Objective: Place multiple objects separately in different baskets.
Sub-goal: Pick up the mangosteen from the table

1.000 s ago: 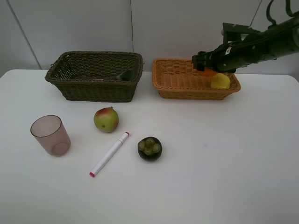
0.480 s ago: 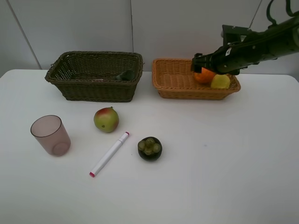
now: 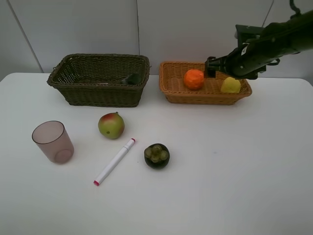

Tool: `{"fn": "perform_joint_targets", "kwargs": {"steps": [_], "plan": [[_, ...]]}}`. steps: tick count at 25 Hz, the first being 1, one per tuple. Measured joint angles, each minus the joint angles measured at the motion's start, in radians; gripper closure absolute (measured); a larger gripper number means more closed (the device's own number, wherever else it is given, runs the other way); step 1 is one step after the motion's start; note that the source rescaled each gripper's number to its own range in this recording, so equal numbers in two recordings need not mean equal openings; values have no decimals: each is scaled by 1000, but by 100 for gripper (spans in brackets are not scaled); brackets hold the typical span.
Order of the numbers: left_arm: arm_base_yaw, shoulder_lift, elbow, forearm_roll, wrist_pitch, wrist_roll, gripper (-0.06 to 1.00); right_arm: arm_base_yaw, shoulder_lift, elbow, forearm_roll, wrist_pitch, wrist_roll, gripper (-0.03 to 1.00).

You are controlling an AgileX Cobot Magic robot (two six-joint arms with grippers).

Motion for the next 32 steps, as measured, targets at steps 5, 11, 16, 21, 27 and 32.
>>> {"fn": "perform_joint_targets", "kwargs": {"steps": [5, 11, 16, 21, 27, 32], "plan": [[0, 0, 0, 0, 0, 0, -6, 43, -92, -2, 0, 159, 0, -3], [0, 0, 0, 0, 0, 0, -6, 166, -124, -3, 0, 304, 0, -3], [0, 0, 0, 0, 0, 0, -6, 320, -124, -3, 0, 365, -6, -3], [0, 0, 0, 0, 0, 0, -6, 470, -124, -3, 0, 419, -24, -3], [0, 0, 0, 0, 0, 0, -6, 587, -110, -3, 0, 436, -26, -3], [0, 0, 0, 0, 0, 0, -6, 656, -68, 2, 0, 439, -27, -3]]}}
